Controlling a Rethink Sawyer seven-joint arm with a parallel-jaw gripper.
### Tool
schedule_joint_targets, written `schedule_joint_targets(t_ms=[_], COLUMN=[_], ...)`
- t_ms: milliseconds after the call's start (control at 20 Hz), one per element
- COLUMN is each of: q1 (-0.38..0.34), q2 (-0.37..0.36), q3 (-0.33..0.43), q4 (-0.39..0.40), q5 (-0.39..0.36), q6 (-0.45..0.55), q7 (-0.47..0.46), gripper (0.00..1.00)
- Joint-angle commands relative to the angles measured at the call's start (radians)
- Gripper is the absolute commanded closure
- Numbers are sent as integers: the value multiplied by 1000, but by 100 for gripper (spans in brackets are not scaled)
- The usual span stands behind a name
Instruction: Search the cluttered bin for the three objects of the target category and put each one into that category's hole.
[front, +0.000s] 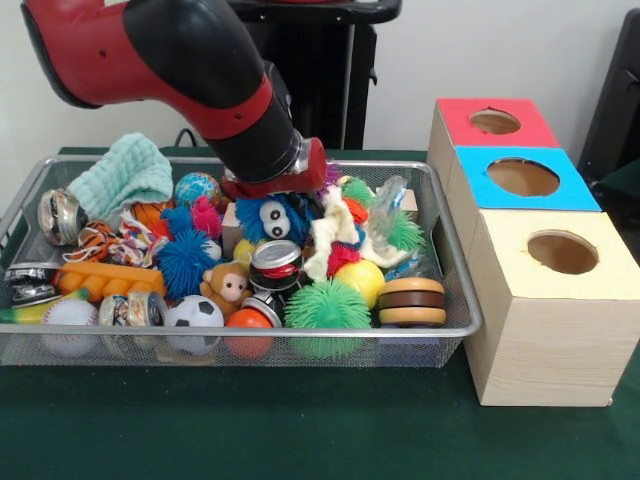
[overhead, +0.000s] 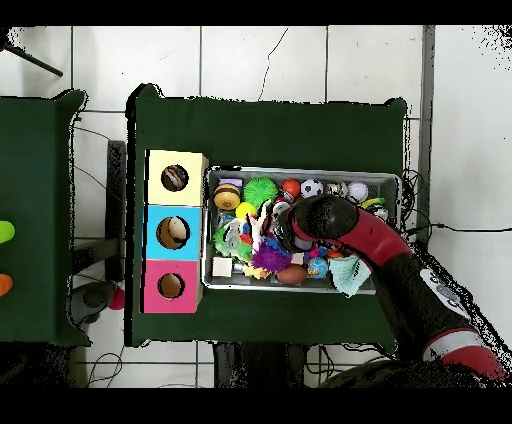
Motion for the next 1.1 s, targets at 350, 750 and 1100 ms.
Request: schedule_joint_targets(t_ms=[350,750,1100], q1=[-47,-59,-55], q2=[35,33,34], q3=[197,224,245], q4=[169,199,190], q5=[113,119,134], q6=[-215,-270,-289], q7=[90,112,121], gripper=[100,100,100])
